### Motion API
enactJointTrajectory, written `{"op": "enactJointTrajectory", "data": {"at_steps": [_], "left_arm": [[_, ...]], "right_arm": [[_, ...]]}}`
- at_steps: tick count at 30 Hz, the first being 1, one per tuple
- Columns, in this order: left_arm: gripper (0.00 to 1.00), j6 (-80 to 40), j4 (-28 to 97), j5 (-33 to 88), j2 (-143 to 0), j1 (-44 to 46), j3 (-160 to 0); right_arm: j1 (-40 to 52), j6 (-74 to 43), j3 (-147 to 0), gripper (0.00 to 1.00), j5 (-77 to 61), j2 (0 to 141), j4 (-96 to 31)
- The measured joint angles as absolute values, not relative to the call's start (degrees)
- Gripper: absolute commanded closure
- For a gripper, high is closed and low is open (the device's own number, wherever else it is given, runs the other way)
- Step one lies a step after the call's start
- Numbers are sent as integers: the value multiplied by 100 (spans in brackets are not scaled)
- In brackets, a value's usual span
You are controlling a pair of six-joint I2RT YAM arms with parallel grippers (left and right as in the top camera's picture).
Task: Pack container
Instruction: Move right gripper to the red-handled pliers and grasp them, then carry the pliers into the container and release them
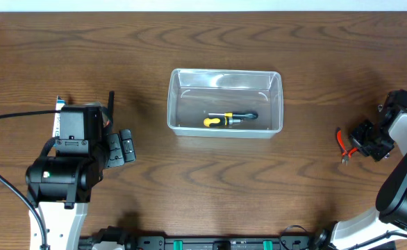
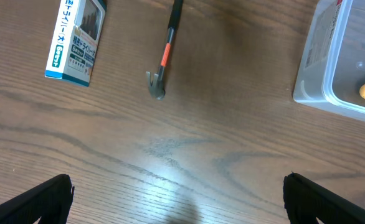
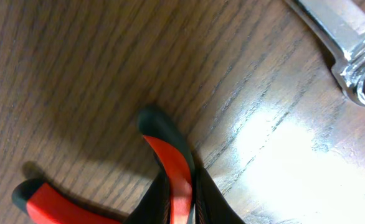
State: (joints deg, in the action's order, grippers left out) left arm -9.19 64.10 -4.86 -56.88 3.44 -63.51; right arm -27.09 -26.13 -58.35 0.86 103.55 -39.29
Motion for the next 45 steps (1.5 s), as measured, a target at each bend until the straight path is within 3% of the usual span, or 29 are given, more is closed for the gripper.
{"op": "enactJointTrajectory", "data": {"at_steps": [8,14,23,28,36,44,45], "left_arm": [[2,-919,6410,-489,-5688,344,-6351],[2,-919,6412,-486,-5688,344,-6351],[2,-919,6412,-486,-5688,344,-6351],[2,-919,6410,-486,-5688,344,-6351],[2,-919,6410,-489,-5688,344,-6351],[2,-919,6438,-486,-5688,344,-6351],[2,-919,6458,-486,-5688,344,-6351]], "right_arm": [[-2703,-2346,-5872,99,60,10361,-3970],[-2373,-1667,-6414,99,10,10412,-4792],[-565,45,-8803,99,-126,9631,-5395],[788,1581,-9120,99,-436,9483,-5402],[2305,3015,-9118,99,-635,10582,-5039],[2377,3037,-9083,99,-628,11950,-4641],[2362,3033,-9065,93,-624,12031,-4644]]}}
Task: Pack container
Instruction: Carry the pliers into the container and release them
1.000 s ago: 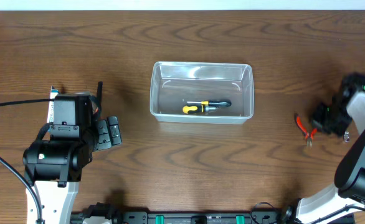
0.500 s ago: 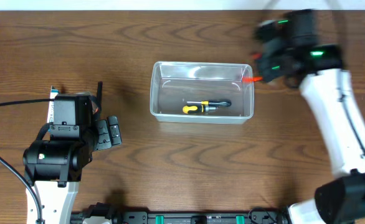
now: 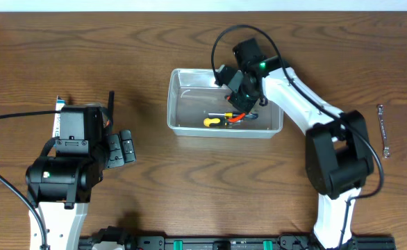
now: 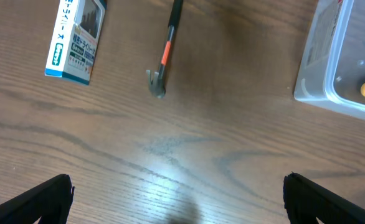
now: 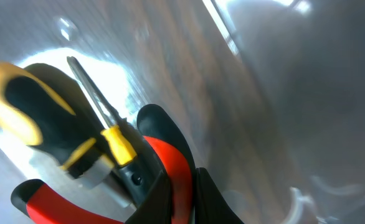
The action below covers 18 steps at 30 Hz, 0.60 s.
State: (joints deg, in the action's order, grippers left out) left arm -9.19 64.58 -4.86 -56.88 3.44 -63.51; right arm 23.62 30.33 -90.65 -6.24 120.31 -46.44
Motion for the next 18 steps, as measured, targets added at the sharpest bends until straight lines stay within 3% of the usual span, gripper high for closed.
{"op": "enactJointTrajectory", "data": {"at_steps": [6,8,16,18], "left_arm": [[2,-919,6510,-486,-5688,344,-6351],[2,-919,6514,-486,-5688,344,-6351],[2,-919,6521,-486,-5688,344,-6351],[2,-919,6517,-486,-5688,344,-6351]], "right_arm": [[2296,2936,-9059,44,-613,12101,-4646],[2279,2934,-9061,38,-611,12101,-4685],[2215,2803,-9872,32,-266,11858,-5959],[2091,2622,-10291,20,-95,11472,-6149]]}}
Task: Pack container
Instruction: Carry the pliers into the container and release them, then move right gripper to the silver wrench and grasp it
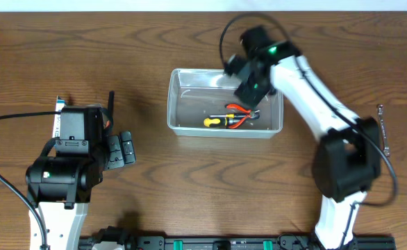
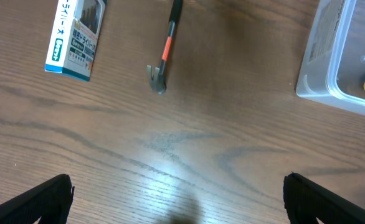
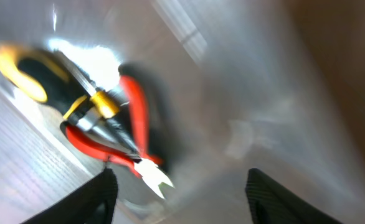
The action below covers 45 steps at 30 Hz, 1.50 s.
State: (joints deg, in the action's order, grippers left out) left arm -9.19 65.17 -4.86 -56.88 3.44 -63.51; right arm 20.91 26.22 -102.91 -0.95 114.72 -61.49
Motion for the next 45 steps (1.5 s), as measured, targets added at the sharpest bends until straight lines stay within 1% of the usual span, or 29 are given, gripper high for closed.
{"op": "enactJointTrajectory", "data": {"at_steps": [1,2,5,9,11,15,22,26,29,32,35,39,42,45], "left_arm": [[2,-919,6519,-486,-5688,344,-6351],[2,-919,6519,-486,-5688,344,-6351],[2,-919,6517,-486,-5688,344,-6351],[2,-919,6519,-486,-5688,344,-6351],[2,-919,6519,-486,-5688,344,-6351],[2,-919,6517,-486,-5688,344,-6351],[2,-919,6517,-486,-5688,344,-6351],[2,-919,6514,-489,-5688,344,-6351],[2,-919,6517,-489,-5688,344,-6353],[2,-919,6514,-489,-5688,344,-6357],[2,-919,6517,-486,-5688,344,-6357],[2,-919,6517,-486,-5688,344,-6357],[2,-919,6519,-486,-5688,344,-6357],[2,-919,6517,-486,-5688,344,-6357]], "right_arm": [[1973,2552,-10512,14,-30,11181,-6228],[1868,2456,-10634,12,-3,10978,-6257],[1177,2187,-11000,9,73,10038,-6473],[-217,1894,-11172,6,220,9260,-7323],[-814,1726,-11163,7,281,9223,-7754],[-1651,1201,-11037,4,239,9463,-8289],[-2709,410,-10916,2,143,9408,-9522],[-3267,82,-10357,1,130,8997,-9642],[-3546,-47,-9546,1,132,8460,-9292],[-3671,-80,-8593,1,183,7931,-8414],[-3763,73,-7835,1,215,7784,-7395],[-3813,421,-7323,1,217,8193,-6324],[-3813,676,-7282,1,211,8700,-5776],[-3813,893,-7279,1,196,9225,-5489]]}}
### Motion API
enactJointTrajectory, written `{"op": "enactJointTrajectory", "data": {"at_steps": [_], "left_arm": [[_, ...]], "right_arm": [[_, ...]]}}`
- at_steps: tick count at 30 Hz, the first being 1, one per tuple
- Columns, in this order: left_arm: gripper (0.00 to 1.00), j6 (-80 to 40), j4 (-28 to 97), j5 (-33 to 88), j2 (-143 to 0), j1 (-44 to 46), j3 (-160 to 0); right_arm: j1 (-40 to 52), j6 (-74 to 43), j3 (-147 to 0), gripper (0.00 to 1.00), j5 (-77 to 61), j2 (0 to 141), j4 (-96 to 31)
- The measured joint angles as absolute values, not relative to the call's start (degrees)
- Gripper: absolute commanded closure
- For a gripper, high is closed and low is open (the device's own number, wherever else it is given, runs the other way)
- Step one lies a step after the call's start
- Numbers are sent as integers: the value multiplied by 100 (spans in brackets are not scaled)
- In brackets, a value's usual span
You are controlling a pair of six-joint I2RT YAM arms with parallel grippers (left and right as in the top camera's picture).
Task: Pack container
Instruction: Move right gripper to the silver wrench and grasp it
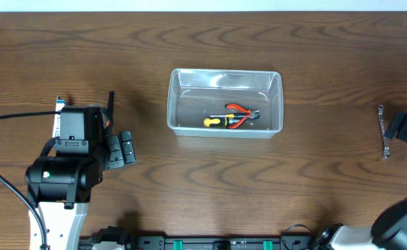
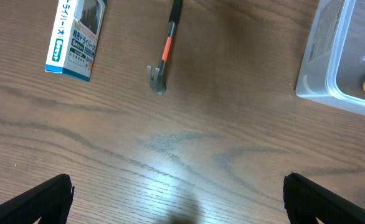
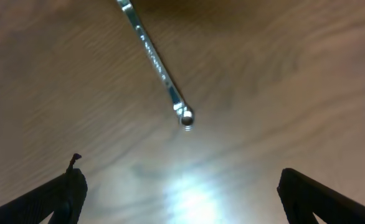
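Observation:
The clear plastic container [image 1: 170, 104] stands mid-table with a yellow-and-black screwdriver [image 1: 219, 121] and red pliers [image 1: 239, 111] lying in it. A silver wrench [image 1: 383, 130] lies on the wood at the far right. My right gripper [image 1: 405, 128] hovers just beside the wrench; in the right wrist view the wrench [image 3: 154, 62] lies ahead of the open, empty right gripper [image 3: 179, 193]. My left gripper [image 1: 123, 148] rests at the left, open and empty [image 2: 179, 199]. The container's corner [image 2: 322, 56] shows at the left wrist view's right edge.
A blue-and-white box [image 2: 75, 40] and a thin black tool with an orange band [image 2: 165, 50] lie on the table ahead of the left gripper. In the overhead view the left arm covers most of the box [image 1: 60, 104].
My right gripper was open above the container's right end. It is now at the table's far right, open beside the wrench. The pliers stay in the container. The left arm is unchanged.
My right gripper was first shut on the red pliers at the table's right side. Then it held them inside the container next to the screwdriver. Then it was open with the pliers lying there. Now it is back at the right, near the wrench.

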State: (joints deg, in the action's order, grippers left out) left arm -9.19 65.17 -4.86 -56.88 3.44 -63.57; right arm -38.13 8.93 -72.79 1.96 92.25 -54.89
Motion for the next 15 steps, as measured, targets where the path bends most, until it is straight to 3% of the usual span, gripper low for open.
{"op": "enactJointTrajectory", "data": {"at_steps": [15], "left_arm": [[2,-921,6517,-486,-5688,344,-6357]], "right_arm": [[-3813,1699,-7262,1,-25,10868,-4641]]}}
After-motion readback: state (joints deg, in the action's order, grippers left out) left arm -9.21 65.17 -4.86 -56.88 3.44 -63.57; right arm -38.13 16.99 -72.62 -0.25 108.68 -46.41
